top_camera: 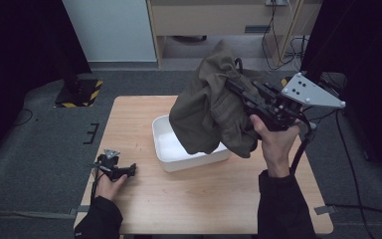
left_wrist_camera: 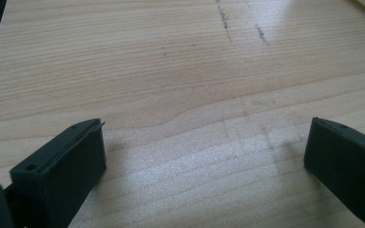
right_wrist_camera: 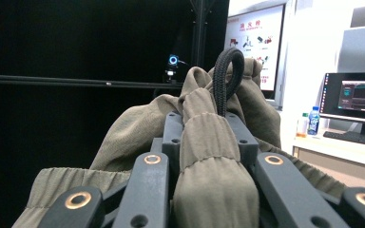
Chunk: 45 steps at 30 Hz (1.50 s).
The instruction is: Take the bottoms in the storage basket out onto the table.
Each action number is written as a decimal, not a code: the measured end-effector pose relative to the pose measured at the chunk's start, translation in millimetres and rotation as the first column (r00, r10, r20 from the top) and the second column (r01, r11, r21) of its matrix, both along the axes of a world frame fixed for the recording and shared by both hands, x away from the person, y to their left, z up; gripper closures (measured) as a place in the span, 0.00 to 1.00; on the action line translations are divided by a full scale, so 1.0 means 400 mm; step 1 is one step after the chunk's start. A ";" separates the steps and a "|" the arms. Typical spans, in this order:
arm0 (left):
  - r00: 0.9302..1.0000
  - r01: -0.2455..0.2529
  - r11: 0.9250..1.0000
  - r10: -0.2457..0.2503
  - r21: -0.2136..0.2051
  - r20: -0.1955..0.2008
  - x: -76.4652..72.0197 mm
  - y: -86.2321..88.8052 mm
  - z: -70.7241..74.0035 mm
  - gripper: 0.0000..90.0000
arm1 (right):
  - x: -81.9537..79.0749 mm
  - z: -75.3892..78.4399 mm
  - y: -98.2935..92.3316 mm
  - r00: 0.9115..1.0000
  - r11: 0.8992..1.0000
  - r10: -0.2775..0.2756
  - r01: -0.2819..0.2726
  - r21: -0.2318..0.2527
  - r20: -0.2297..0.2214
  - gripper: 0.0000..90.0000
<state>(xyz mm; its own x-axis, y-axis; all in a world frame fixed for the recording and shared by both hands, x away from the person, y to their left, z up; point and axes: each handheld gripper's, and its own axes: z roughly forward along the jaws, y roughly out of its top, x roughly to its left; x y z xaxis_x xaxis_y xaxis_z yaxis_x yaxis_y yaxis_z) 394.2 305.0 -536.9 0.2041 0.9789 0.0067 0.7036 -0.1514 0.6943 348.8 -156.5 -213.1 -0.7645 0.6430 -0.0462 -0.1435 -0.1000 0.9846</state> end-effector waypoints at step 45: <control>1.000 0.000 1.000 0.000 0.000 0.000 0.000 0.000 0.000 0.00 | -0.137 -0.200 -0.246 0.987 0.997 0.052 -0.061 -0.053 -0.152 0.83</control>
<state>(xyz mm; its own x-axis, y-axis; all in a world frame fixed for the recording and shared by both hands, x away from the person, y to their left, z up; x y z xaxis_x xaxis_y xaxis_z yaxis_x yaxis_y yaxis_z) 394.2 305.0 -536.8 0.2042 0.9789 0.0070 0.7037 -0.1517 0.6941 294.0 -254.9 -293.0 -0.8005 0.5982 0.0364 0.0110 -0.0460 0.9989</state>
